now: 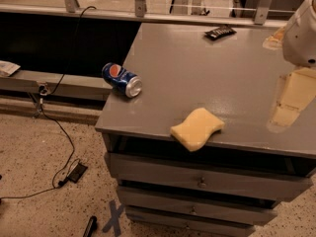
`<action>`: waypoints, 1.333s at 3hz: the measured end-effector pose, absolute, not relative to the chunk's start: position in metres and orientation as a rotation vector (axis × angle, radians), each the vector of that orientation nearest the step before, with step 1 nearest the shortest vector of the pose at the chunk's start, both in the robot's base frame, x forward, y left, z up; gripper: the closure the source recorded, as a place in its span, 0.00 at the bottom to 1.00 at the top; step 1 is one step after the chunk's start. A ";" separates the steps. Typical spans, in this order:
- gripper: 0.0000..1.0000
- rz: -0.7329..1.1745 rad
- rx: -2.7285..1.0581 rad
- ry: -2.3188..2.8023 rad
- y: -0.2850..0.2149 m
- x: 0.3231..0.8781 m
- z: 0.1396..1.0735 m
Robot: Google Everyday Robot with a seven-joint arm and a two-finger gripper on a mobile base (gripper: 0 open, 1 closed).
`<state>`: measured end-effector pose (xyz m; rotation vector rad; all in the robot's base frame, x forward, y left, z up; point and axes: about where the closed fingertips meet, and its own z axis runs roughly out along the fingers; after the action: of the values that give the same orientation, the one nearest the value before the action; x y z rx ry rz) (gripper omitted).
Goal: Pick sponge
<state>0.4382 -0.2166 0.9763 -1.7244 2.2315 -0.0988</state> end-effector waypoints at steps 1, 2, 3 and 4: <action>0.00 -0.099 -1.724 2.231 -0.217 0.438 0.976; 0.00 -0.069 -1.791 2.226 -0.213 0.437 0.961; 0.00 0.019 -1.917 2.140 -0.193 0.441 0.933; 0.00 0.088 -2.015 2.031 -0.174 0.449 0.908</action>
Offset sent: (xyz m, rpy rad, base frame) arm -0.0045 0.0065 -0.0427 -0.0282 0.1222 0.1028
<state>0.4485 -0.1742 0.9075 -2.0146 2.0314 0.0882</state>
